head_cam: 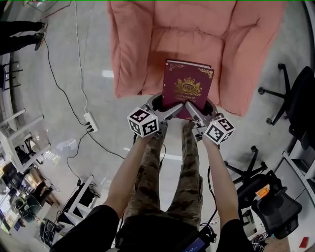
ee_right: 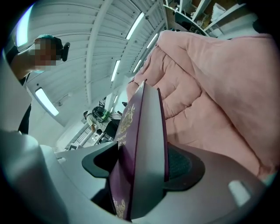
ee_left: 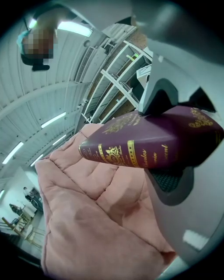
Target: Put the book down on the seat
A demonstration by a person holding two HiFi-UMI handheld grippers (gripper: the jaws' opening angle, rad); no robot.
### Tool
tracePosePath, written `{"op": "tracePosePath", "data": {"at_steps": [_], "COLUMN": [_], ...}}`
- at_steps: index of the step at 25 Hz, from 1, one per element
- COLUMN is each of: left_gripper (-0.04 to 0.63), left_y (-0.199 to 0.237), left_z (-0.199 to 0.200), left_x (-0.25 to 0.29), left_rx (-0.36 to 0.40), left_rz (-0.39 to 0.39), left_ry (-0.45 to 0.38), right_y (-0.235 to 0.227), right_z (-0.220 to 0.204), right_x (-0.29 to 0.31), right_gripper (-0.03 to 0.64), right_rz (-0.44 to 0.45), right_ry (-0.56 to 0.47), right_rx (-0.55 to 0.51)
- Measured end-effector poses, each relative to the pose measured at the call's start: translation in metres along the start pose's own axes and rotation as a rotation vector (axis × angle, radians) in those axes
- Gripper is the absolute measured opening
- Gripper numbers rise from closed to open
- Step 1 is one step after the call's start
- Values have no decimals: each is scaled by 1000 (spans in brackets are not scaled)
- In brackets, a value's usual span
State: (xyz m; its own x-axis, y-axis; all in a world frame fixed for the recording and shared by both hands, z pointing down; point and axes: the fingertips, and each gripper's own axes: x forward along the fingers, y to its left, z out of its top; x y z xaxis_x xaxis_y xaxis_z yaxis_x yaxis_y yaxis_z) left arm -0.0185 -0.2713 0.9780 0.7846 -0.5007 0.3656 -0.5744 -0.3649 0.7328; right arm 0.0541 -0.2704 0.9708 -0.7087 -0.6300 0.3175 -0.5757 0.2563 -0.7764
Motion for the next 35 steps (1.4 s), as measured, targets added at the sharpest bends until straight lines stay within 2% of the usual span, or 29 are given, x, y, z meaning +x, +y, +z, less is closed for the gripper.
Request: {"op": "tracePosePath", "data": {"at_steps": [4, 9, 17, 22, 25, 28, 31, 32, 33, 35], "left_gripper": [370, 371, 374, 376, 377, 377, 373, 357, 331, 328], "left_y": [13, 31, 86, 121, 138, 150, 159, 160, 160, 154], "left_z": [27, 48, 68, 61, 49, 40, 36, 36, 38, 40], "left_x": [22, 49, 96, 116, 125, 131, 134, 132, 128, 118], "left_rx": [52, 87, 84, 65, 20, -6, 58, 77, 88, 98], "left_rz": [0, 30, 77, 102, 128, 151, 198, 211, 219, 225], "left_ry": [21, 22, 22, 33, 27, 29, 57, 63, 65, 63], "right_y": [-12, -35, -90, -124, -141, -155, -170, -173, -174, -171], "right_z": [28, 50, 67, 58, 50, 45, 40, 38, 37, 36], "right_x": [22, 44, 96, 122, 131, 135, 135, 135, 134, 127], "right_gripper": [350, 351, 354, 358, 359, 365, 378, 372, 319, 316], "right_rz": [1, -3, -21, -52, -67, -118, -220, -256, -290, -340], "right_ry": [13, 12, 34, 75, 99, 90, 104, 119, 133, 154], "right_rx": [-87, -98, -24, -28, -26, -60, -119, -148, -180, -244]}}
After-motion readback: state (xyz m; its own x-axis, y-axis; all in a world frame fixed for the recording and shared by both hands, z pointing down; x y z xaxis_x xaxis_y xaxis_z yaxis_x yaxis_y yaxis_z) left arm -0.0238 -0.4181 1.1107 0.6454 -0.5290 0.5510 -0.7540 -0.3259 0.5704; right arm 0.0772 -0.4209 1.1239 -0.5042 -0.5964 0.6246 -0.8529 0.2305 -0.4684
